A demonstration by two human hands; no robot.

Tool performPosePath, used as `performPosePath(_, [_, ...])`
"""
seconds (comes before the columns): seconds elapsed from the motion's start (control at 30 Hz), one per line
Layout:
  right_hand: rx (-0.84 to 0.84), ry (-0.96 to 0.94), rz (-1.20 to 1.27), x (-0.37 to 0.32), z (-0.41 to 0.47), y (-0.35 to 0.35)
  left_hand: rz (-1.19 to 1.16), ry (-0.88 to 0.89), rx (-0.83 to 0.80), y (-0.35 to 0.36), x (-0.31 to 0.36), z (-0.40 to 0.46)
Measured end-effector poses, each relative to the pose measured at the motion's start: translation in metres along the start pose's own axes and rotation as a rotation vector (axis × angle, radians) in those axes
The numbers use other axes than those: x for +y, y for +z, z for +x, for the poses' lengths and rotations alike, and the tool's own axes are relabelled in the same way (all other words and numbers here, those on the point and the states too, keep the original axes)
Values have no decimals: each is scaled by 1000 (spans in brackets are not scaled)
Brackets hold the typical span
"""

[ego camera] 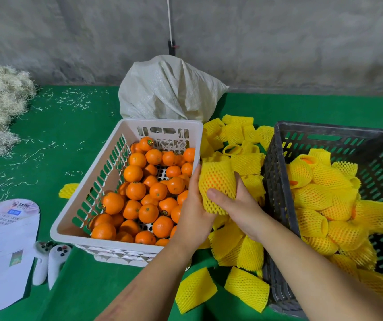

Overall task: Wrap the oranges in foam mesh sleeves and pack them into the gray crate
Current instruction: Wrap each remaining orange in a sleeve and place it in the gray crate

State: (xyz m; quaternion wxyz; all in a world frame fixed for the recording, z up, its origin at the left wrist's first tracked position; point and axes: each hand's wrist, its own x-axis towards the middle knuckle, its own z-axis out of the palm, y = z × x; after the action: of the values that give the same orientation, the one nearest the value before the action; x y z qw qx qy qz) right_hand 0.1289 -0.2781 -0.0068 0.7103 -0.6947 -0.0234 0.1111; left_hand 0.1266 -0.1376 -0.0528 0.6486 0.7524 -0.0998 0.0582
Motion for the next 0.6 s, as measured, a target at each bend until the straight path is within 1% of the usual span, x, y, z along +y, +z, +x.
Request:
performPosePath(0.03, [22,4,48,0,1,1,19,8,-22,2,-1,-1])
performPosePath(0.1, [61,24,229,-3,2,0,80,37,-39,3,-4,-1])
performPosePath(0.17, [61,35,355,-5,2,-4,215,40,-39,4,-7,-1])
performPosePath(0.23, [98,28,317,-7,1,-5,311,40,-48,5,-4,-2])
performPosePath(0.37, [214,3,192,-15,-1,-15,393,113,-138,7,2,-3])
performPosePath(0.4, [277,-14,147,-21,0,-24,394,118,-123,2,2,-1])
performPosePath(0.5, [582,-101,112,-36,3,-72,385,97,13,-24,-7,14])
performPosePath(0.53, [675,-154,106,-38,4,-91,399,47,70,-36,-16,21])
performPosePath(0.57, [759,-184,65,-39,5,-110,351,-58,116,-46,-24,29])
performPosePath(0.6, [826,-181,-3,-36,6,-127,235,-243,156,-55,-32,39])
